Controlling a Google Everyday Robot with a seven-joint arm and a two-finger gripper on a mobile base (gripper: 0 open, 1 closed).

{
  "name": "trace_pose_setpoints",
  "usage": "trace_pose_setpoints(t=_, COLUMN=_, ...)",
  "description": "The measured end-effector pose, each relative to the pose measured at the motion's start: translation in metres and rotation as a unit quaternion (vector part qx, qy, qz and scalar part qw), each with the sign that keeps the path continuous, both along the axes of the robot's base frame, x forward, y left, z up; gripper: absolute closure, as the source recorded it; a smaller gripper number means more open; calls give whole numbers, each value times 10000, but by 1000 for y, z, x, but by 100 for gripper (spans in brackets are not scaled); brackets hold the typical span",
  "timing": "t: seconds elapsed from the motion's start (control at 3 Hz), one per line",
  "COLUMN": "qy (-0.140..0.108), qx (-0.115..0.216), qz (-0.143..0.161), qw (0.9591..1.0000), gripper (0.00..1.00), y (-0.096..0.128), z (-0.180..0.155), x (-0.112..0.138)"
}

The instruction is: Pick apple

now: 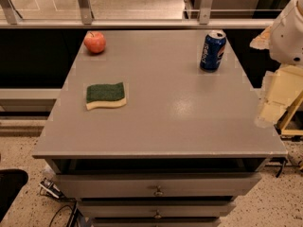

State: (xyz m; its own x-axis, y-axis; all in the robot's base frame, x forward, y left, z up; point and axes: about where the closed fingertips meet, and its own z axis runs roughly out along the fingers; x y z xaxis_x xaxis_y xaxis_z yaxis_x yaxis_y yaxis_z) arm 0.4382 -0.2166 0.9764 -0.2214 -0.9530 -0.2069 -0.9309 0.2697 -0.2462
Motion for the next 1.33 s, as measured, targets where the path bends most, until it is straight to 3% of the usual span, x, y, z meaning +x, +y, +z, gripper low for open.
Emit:
trace_pose_setpoints(t=0.33, qy=-3, qx=1, qz=-1, qw=10000, gripper=0, y=0, z=0, x=0)
trace_pose_setpoints(t=0.67, qy=-230, qx=96, qz=-216, qw=9995, gripper=0, y=-2, z=4, x=3)
trace_pose_setpoints(t=1.0, qy=-388, qx=687, qz=-628, qw=9949, gripper=0, y=7, z=-18, x=18)
trace_pose_setpoints(t=1.33, qy=-600, qx=1645, qz=-882, qw=9806, gripper=0, y=26, z=-38, x=48)
